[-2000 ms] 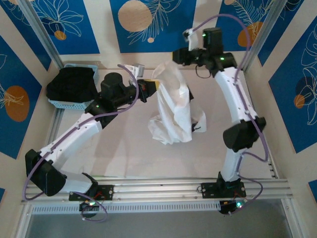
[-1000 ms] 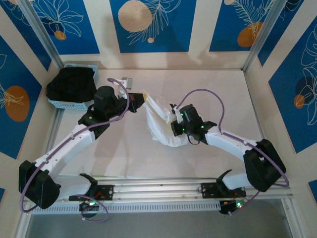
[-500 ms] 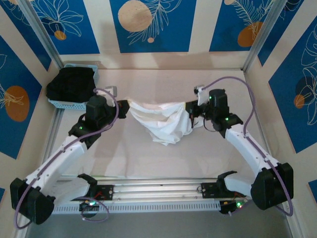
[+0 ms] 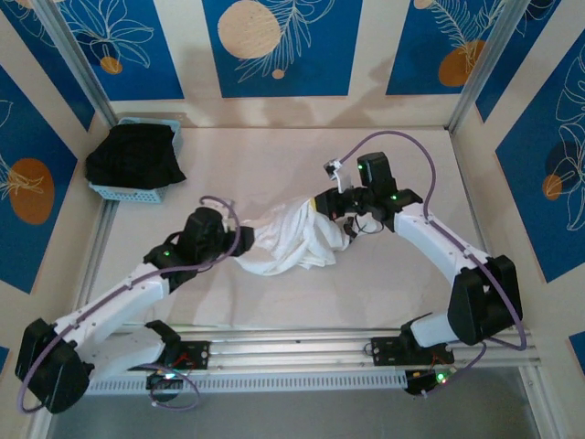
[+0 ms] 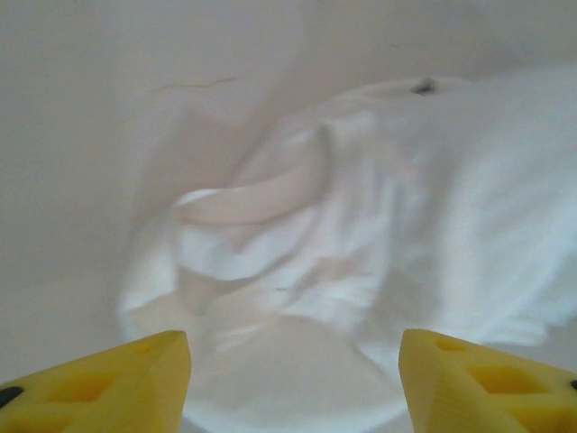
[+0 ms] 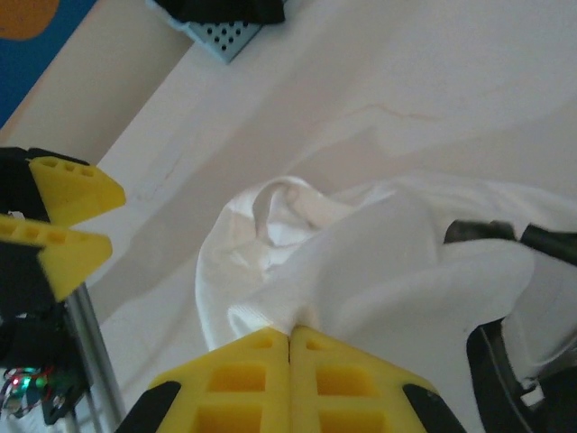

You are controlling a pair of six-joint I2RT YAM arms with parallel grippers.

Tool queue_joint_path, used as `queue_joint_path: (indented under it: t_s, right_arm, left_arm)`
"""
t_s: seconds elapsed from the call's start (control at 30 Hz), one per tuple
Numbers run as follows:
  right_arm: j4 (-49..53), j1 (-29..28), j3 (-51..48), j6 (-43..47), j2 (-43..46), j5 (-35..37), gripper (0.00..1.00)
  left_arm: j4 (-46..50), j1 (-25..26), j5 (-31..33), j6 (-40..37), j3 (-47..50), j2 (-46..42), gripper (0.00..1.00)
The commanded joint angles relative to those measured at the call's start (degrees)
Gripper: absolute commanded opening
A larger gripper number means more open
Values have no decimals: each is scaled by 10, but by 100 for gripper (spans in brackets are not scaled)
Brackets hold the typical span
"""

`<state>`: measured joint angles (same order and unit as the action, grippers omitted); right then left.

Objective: Fold the inside-out t-shirt

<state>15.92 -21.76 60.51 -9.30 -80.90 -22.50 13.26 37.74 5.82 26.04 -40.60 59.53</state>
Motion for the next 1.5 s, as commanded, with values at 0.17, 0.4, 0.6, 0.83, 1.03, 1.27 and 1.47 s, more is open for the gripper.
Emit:
queue_joint_path:
  t_s: [0.17, 0.4, 0.6, 0.83, 1.03, 1.27, 1.47]
  right_arm:
    - [45, -1, 43, 0, -8, -20, 0]
    - [71, 0, 53, 8, -4, -15, 0]
    - [82, 3, 47, 31, 16, -28, 0]
    - [187, 19, 116, 11, 6, 135, 0]
    - [298, 18, 196, -2, -47, 292, 11]
    - [316, -67, 172, 6, 69, 280, 41]
    - [171, -163, -33, -36, 194, 218, 54]
  left_arm:
    - [-90, 69, -81, -95, -79, 150, 71]
    - [-135, 76, -58, -103, -102, 244, 65]
    - [-130, 52, -75, -127, -124, 290, 39]
    - [-123, 21, -213, -96, -141, 240, 0]
    - [-199, 1, -330, 16, -103, 132, 0]
    - [-174, 0, -319, 23, -117, 90, 0]
    - [-151, -1, -317, 18, -138, 91, 0]
